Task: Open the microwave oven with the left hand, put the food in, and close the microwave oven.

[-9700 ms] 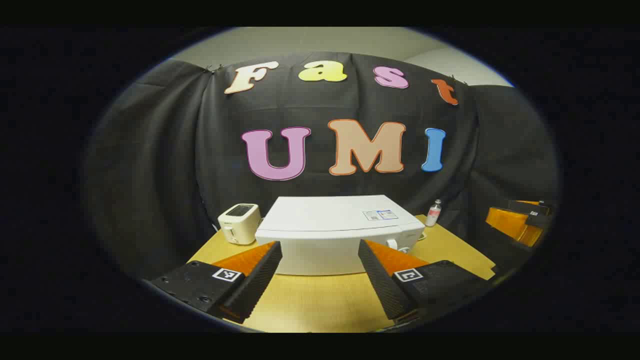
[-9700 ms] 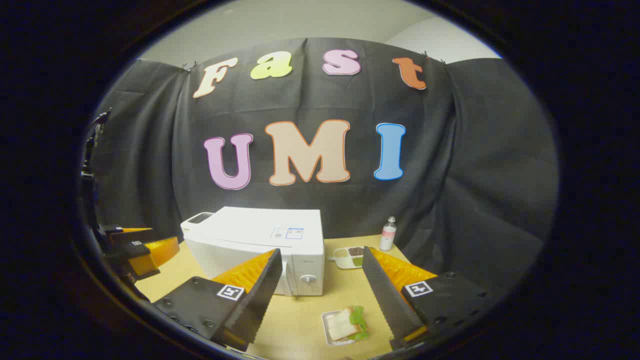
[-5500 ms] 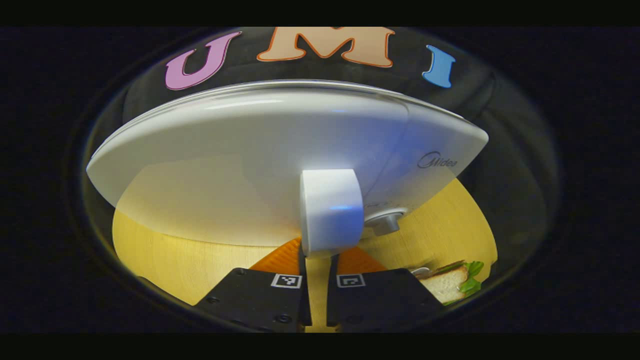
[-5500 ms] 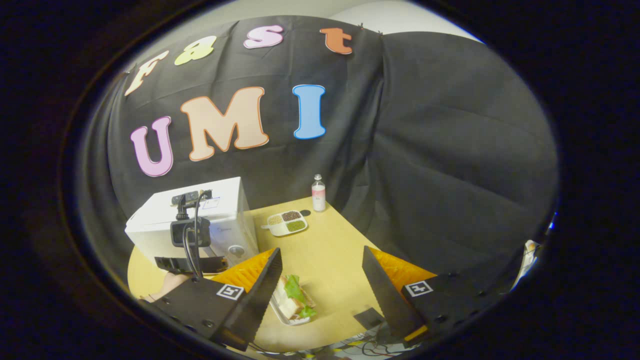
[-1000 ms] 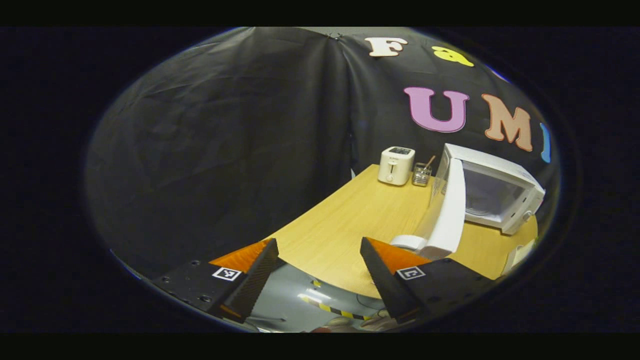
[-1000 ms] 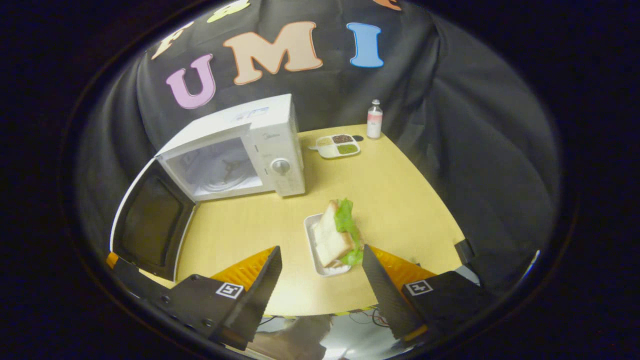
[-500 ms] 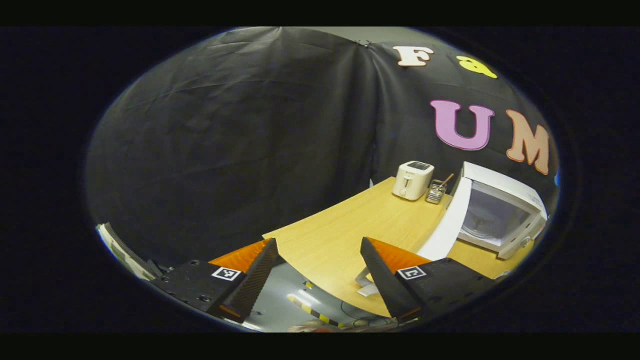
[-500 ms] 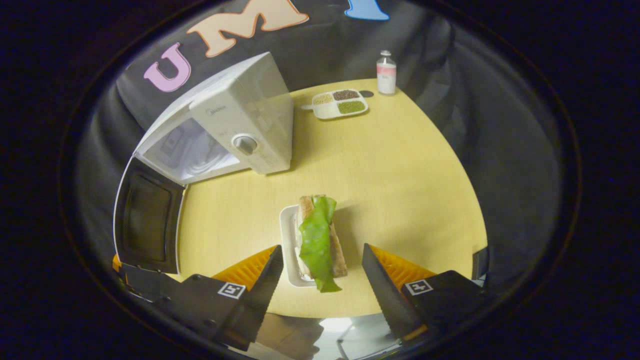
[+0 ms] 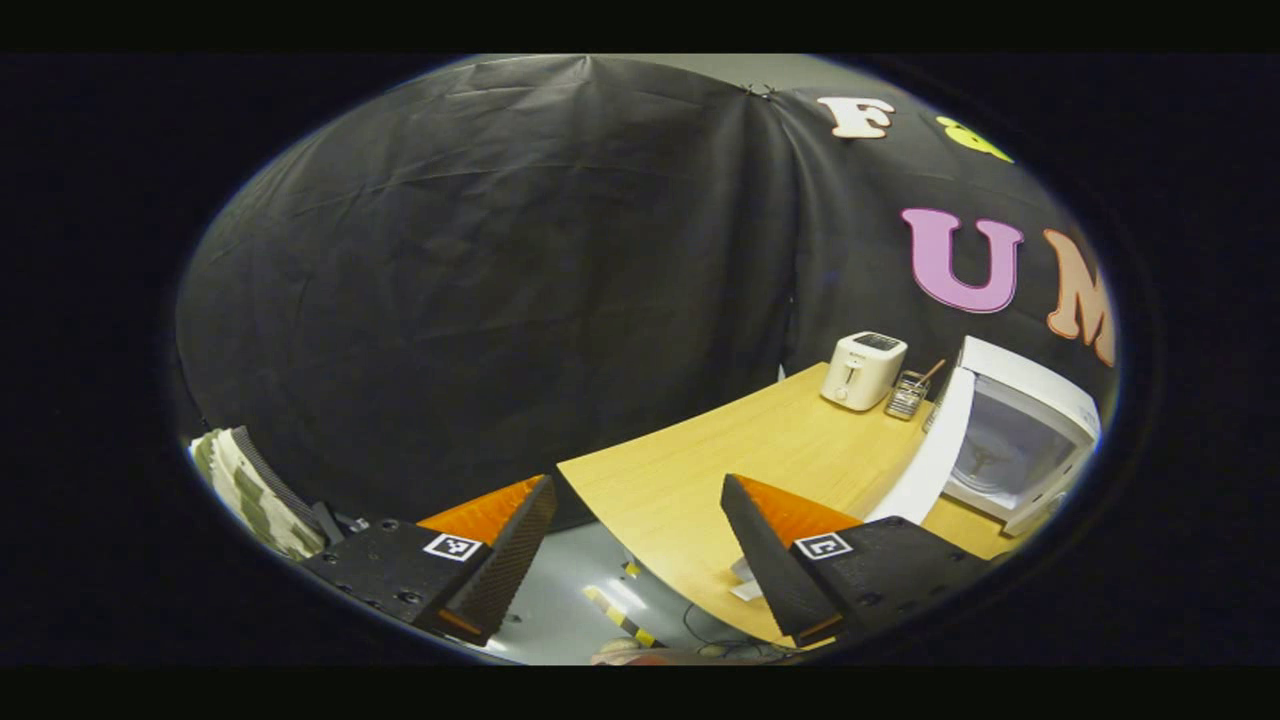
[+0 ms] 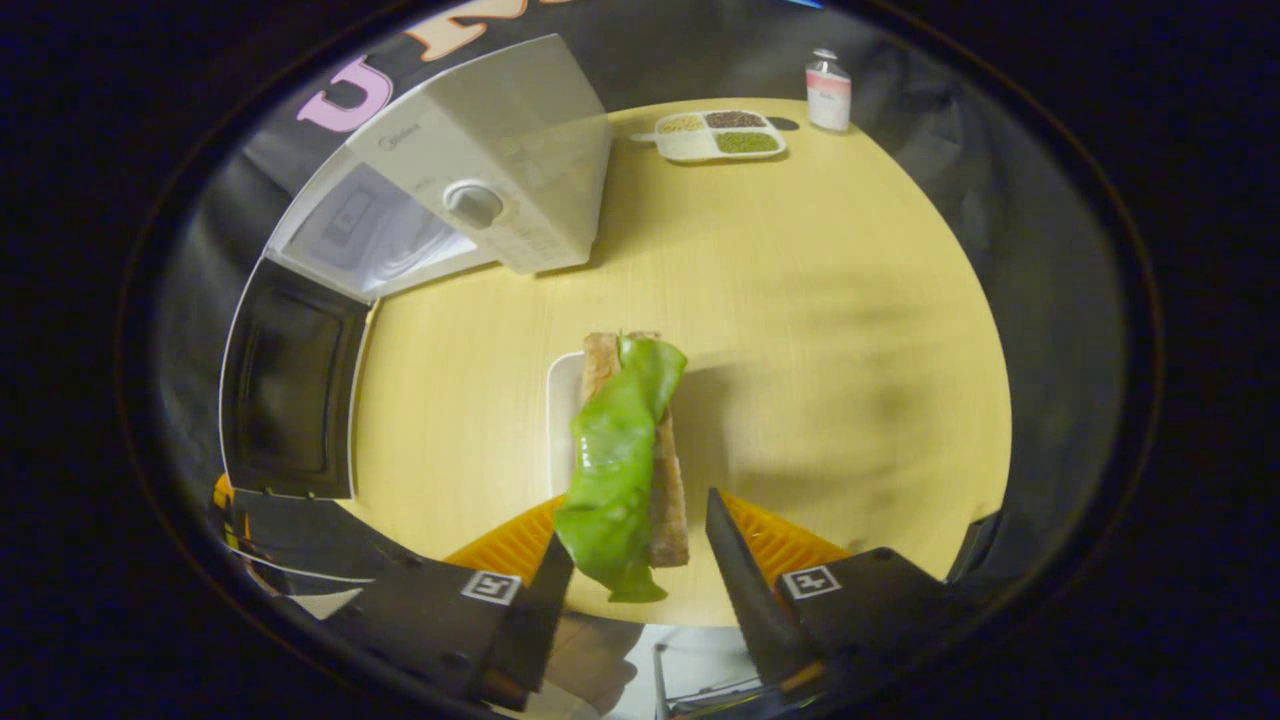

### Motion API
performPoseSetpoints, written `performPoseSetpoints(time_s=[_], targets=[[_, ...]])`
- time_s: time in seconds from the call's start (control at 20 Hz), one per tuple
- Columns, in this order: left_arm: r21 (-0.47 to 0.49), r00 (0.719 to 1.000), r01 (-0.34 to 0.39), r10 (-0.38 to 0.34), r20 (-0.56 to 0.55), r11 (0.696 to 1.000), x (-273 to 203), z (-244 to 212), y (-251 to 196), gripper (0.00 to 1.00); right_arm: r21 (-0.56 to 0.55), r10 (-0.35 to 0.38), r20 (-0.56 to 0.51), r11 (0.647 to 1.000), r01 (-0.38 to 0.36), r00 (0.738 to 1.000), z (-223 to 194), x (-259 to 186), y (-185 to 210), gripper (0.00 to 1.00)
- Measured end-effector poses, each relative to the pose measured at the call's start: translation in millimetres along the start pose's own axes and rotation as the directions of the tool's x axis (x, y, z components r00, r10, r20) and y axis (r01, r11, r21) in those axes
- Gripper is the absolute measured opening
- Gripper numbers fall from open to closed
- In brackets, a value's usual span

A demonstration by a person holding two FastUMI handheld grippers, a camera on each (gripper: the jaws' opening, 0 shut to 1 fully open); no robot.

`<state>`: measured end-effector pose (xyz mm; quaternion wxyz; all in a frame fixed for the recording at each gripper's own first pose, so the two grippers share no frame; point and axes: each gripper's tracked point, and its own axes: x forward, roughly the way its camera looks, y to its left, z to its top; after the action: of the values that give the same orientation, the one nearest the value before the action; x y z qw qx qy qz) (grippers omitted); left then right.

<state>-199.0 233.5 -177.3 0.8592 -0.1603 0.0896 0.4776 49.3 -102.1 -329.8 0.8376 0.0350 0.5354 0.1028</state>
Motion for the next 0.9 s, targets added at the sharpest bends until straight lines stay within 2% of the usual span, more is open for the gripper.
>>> performPoseSetpoints(time_s=[0.05, 0.1, 0.35, 0.4, 0.6, 0.8, 0.9], targets=[[0.002, 1.000, 0.004, -0.004, -0.001, 1.000, -1, -1, -3, 0.98, 0.000, 0.006, -0.009, 1.000, -0.006, 1.000, -2, 3, 2, 0.65], [0.006, 1.000, 0.009, -0.009, 0.000, 1.000, -2, -1, -5, 0.98, 0.005, 0.020, -0.010, 1.000, -0.020, 1.000, -2, 0, 5, 0.75], [0.042, 0.999, 0.039, -0.039, -0.001, 0.998, -1, -3, -11, 0.98, 0.080, 0.069, 0.000, 0.994, -0.069, 0.998, -3, -1, 12, 0.35], [0.045, 0.999, 0.045, -0.046, 0.003, 0.998, 0, -2, -11, 0.97, 0.094, 0.075, 0.009, 0.993, -0.075, 0.997, -3, -2, 14, 0.41], [0.048, 0.998, 0.060, -0.059, -0.021, 0.997, 12, -6, -4, 0.98, 0.142, 0.101, 0.054, 0.984, -0.108, 0.993, -1, -17, 28, 0.41], [0.052, 0.996, 0.083, -0.081, -0.037, 0.995, 31, -5, 0, 0.96, 0.162, 0.067, 0.100, 0.983, -0.083, 0.993, -5, -34, 40, 0.41], [0.058, 0.991, 0.123, -0.120, -0.056, 0.991, 42, -6, -7, 0.98, 0.188, 0.058, 0.137, 0.979, -0.084, 0.989, -5, -46, 51, 0.41]])
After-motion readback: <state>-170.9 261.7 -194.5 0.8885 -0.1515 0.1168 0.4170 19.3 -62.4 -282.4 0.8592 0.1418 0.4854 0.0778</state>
